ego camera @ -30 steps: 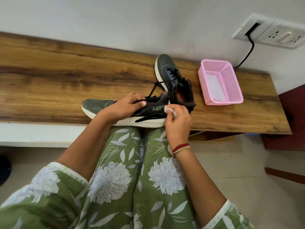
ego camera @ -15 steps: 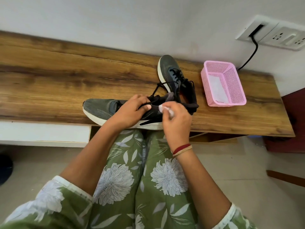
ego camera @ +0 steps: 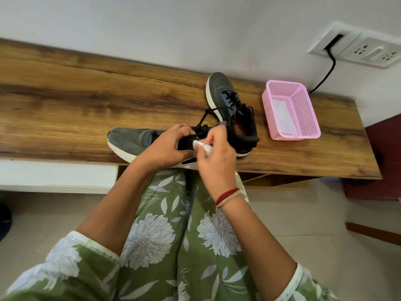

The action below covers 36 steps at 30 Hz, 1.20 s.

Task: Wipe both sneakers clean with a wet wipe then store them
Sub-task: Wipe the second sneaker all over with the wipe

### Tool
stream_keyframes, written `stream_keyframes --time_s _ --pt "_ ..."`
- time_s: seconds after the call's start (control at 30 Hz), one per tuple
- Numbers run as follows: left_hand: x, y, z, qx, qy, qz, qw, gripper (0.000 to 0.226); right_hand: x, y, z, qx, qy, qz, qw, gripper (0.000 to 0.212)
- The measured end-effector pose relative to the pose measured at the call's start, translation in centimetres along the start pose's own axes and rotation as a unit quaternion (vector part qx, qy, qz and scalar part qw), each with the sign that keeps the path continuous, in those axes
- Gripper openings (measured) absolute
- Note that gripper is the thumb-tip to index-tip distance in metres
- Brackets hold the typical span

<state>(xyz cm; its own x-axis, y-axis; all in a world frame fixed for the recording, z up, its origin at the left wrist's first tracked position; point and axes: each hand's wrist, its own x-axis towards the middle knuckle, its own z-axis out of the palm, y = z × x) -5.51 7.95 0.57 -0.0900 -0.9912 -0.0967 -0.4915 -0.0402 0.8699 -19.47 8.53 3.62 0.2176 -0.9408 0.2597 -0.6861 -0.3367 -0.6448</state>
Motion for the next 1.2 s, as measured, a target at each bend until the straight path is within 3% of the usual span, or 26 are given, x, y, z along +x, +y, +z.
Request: stream_keyframes --time_s 0.07,0.2,0.33,0.47,0.63,0.77,0.9,1.13,1.2 --pt "0.0 0.1 0.0 0.003 0.006 0.002 1.0 0.029 0.1 -0.1 0.1 0.002 -0.006 0.005 1.0 0.038" --pt "-0.1 0.3 0.2 0.003 0.011 -0.016 1.0 0.028 0.7 1.3 -0.7 0.016 0.055 0.077 0.995 0.035" --pt "-0.1 0.4 0.2 0.01 0.025 -0.001 1.0 0.025 0.3 -0.5 0.3 0.0 -0.018 -0.007 1.0 0.035" --pt "-0.3 0.5 0.2 0.014 0.019 -0.016 1.0 0.026 1.4 0.7 -0.5 0.022 0.031 0.059 0.998 0.034" --pt "-0.4 0.7 0.3 0.02 0.029 -0.006 0.999 0.029 0.6 -0.4 -0.2 0.0 -0.035 0.002 0.999 0.033" --pt "-0.4 0.6 0.3 0.018 0.02 -0.02 0.999 0.028 1.0 1.2 -1.1 0.008 0.033 0.069 0.997 0.032" --pt "-0.2 0.6 0.2 0.021 0.017 -0.001 1.0 0.027 -0.6 -0.6 0.4 -0.006 -0.059 -0.012 0.998 0.03" --pt "0.2 0.2 -0.2 -0.009 -0.016 -0.024 1.0 0.03 1.1 3.9 -2.4 -0.009 0.073 0.119 0.99 0.024" --pt "0.2 0.0 -0.3 -0.006 -0.021 -0.022 1.0 0.033 0.7 3.8 -1.8 -0.02 0.065 0.096 0.993 0.02"
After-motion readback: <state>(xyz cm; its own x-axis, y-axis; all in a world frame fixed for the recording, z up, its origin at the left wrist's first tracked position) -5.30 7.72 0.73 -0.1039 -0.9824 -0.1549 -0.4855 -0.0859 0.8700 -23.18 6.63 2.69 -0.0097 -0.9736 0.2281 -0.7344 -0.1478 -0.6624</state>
